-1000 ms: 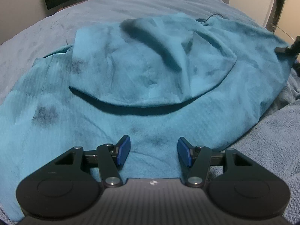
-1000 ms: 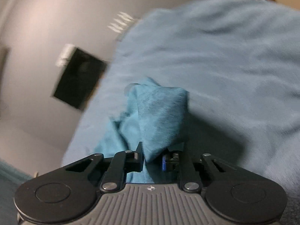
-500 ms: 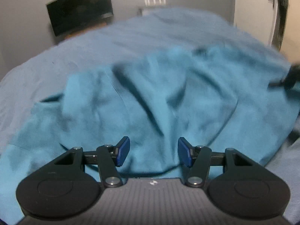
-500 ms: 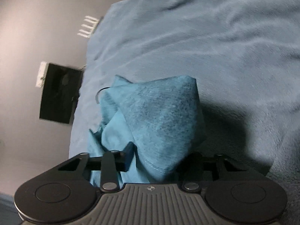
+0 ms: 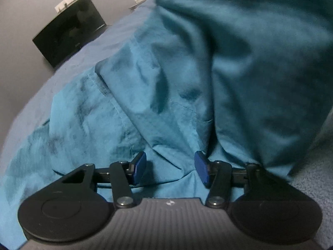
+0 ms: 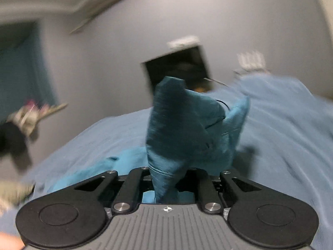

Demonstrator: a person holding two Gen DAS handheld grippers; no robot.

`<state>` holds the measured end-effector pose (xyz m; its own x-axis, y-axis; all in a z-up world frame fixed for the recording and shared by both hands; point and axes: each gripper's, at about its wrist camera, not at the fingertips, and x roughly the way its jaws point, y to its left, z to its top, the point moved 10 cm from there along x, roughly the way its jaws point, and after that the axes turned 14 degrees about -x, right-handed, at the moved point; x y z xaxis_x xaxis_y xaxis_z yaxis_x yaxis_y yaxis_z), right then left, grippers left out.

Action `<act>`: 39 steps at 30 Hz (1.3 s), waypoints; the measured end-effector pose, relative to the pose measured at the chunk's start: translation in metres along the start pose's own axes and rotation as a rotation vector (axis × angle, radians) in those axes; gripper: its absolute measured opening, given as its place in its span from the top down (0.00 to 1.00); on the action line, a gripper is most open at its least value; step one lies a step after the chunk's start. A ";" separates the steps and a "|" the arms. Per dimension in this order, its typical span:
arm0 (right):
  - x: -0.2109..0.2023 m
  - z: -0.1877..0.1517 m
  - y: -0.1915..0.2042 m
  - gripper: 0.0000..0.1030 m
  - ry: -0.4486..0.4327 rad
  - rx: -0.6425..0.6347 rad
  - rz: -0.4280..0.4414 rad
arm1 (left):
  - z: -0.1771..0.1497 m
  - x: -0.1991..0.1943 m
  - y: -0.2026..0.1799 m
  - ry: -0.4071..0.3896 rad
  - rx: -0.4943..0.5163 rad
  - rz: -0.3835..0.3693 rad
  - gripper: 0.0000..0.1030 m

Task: Fold large clothes

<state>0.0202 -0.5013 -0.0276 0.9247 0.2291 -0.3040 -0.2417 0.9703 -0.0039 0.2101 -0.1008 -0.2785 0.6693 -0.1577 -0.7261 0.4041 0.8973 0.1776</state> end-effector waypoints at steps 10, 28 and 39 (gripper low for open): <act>0.009 0.029 0.107 0.87 0.014 -0.292 0.131 | 0.031 -0.086 0.193 -0.106 -0.795 -0.250 0.52; 0.037 -0.031 0.300 0.87 0.173 -0.689 0.373 | -0.009 -0.088 0.239 -0.011 -1.083 -0.541 0.37; 0.034 -0.048 0.331 0.80 0.186 -0.741 0.456 | -0.018 -0.047 0.241 0.025 -1.053 -0.475 0.84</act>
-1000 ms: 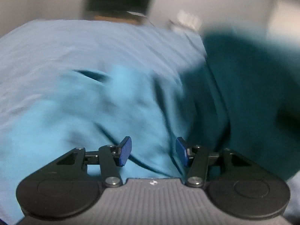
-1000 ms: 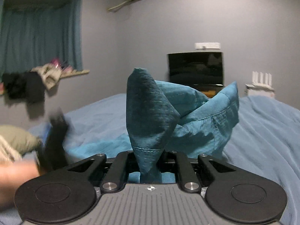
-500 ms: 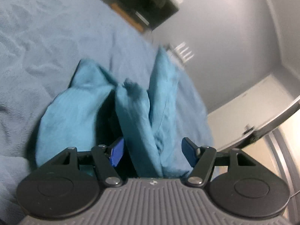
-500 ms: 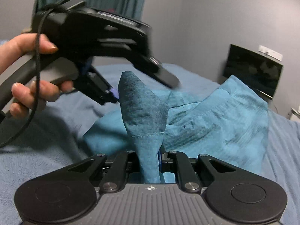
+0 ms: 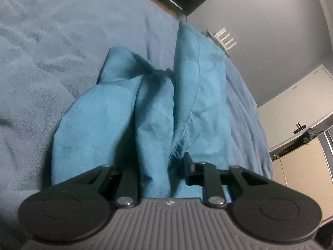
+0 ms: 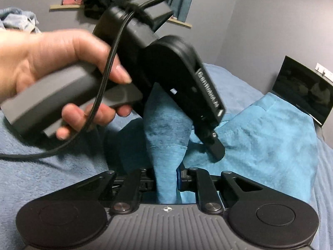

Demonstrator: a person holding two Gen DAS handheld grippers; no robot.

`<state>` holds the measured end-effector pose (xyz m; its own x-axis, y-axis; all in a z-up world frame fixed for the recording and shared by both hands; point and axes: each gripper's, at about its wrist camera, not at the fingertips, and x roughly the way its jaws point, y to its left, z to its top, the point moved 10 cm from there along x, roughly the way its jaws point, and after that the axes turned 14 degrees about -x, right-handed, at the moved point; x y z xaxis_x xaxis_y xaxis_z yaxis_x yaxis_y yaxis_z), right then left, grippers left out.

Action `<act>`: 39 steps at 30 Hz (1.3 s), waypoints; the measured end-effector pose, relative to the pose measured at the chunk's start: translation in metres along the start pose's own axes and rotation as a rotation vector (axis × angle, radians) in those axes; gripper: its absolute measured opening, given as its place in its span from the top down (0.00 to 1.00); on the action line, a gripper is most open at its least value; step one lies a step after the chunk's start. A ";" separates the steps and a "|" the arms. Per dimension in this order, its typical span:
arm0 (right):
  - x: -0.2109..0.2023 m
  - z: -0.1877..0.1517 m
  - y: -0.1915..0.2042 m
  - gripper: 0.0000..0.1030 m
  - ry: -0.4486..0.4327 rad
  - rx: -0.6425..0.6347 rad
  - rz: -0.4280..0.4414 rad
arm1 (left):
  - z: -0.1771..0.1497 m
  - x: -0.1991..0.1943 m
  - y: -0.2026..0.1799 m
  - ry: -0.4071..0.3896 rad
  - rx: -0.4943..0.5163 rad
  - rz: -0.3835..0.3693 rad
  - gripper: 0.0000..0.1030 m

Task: Fold large clothes
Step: 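Hold the sleeve up with the right gripper while the left gripper grasps the jacket side, then lay the sleeve over the jacket with the right gripper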

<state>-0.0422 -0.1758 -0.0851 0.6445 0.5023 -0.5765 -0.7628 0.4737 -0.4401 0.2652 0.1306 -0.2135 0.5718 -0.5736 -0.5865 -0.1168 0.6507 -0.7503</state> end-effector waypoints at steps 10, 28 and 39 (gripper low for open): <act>-0.082 -0.024 -0.085 0.52 -0.130 0.441 0.118 | 0.015 -0.029 0.012 -0.063 -0.022 -0.017 0.90; 0.033 -0.088 -0.168 0.93 0.054 0.575 -0.162 | 0.016 -0.058 0.027 -0.116 -0.048 0.017 1.00; 0.038 -0.074 -0.178 0.92 0.020 0.590 -0.151 | 0.008 -0.080 -0.041 -0.095 0.143 -0.127 0.54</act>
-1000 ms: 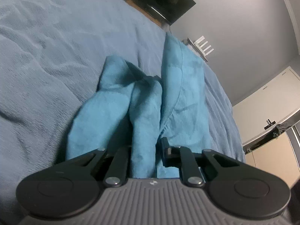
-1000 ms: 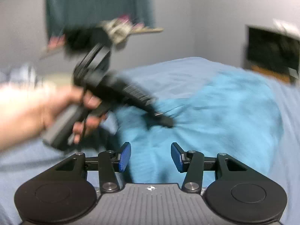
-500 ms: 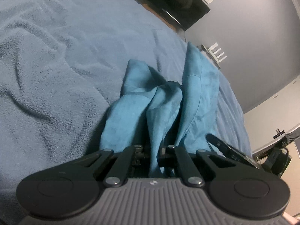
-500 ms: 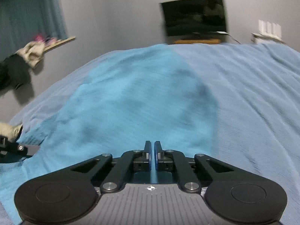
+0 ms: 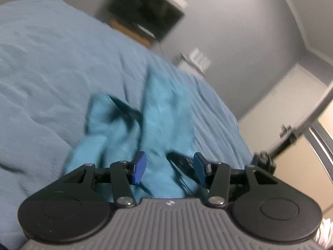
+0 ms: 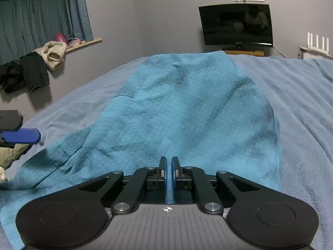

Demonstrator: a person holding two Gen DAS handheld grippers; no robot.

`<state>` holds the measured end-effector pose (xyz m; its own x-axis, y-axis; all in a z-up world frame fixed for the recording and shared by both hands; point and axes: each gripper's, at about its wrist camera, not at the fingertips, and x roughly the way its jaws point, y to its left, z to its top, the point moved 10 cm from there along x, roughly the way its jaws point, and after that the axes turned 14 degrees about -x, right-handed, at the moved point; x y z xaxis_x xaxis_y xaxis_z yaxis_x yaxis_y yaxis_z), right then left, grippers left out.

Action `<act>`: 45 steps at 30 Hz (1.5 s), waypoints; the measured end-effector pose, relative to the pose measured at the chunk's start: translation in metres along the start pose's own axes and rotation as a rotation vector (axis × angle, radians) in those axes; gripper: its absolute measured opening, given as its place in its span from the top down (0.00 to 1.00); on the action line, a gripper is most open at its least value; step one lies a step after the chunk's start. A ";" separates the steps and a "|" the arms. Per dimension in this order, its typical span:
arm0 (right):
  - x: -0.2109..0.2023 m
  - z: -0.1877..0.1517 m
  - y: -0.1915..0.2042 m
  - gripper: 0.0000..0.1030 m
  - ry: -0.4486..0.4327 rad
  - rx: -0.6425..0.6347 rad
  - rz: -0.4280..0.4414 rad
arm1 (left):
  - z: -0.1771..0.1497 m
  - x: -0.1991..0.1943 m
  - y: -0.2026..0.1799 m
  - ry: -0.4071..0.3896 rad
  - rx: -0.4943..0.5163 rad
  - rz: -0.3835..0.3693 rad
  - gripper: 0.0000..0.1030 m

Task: Fold large clothes

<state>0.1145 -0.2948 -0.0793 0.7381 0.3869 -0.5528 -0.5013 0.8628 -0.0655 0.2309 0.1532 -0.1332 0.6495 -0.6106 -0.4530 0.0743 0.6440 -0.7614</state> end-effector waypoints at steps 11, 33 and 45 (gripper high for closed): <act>-0.002 -0.001 0.004 0.90 -0.017 -0.003 0.018 | -0.033 0.030 0.049 0.180 -0.124 0.113 0.54; 0.003 -0.016 -0.091 0.96 0.077 0.243 -0.206 | -0.021 -0.021 0.065 0.041 -0.173 0.101 0.96; 0.024 0.048 -0.067 0.67 -0.092 0.084 -0.161 | -0.021 -0.018 0.094 0.040 -0.285 0.089 0.96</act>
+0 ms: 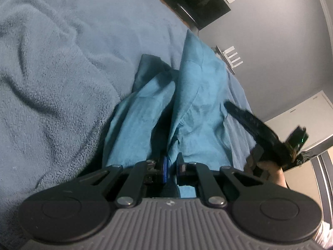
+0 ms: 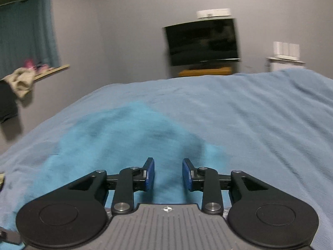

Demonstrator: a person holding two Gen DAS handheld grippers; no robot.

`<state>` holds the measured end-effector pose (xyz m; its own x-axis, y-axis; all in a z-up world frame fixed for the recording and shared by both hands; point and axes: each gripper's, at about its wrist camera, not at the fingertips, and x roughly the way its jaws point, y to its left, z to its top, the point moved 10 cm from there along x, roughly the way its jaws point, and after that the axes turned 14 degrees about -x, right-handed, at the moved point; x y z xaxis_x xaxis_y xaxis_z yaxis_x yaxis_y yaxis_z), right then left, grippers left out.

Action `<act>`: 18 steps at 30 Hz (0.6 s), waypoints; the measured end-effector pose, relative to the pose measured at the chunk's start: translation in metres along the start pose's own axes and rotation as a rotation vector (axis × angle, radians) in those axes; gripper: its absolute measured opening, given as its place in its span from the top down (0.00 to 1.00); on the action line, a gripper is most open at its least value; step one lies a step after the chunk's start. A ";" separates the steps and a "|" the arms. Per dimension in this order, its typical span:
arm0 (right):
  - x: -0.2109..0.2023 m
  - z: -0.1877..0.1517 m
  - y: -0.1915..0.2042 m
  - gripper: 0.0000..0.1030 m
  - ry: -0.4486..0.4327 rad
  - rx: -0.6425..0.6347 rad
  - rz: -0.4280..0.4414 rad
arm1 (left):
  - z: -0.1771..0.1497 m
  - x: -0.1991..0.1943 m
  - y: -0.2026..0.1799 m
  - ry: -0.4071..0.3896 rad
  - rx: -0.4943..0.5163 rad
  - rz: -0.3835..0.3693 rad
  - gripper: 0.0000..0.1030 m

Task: Fold large clothes

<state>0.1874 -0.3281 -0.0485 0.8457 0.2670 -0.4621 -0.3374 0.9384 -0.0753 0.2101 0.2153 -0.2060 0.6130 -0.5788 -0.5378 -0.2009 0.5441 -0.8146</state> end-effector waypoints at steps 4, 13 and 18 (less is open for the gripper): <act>0.033 0.021 0.045 0.67 0.025 -0.088 0.075 | -0.003 0.004 0.001 -0.008 0.028 0.024 0.96; 0.115 0.016 0.108 0.68 0.226 -0.174 0.158 | -0.002 0.014 0.010 -0.002 0.039 0.063 0.95; 0.075 0.035 0.085 0.47 0.121 -0.085 0.218 | -0.002 0.019 0.012 0.004 0.031 0.049 0.95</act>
<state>0.2369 -0.2203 -0.0587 0.6954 0.4274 -0.5777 -0.5437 0.8386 -0.0341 0.2175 0.2099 -0.2262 0.5995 -0.5535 -0.5781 -0.2073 0.5903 -0.7801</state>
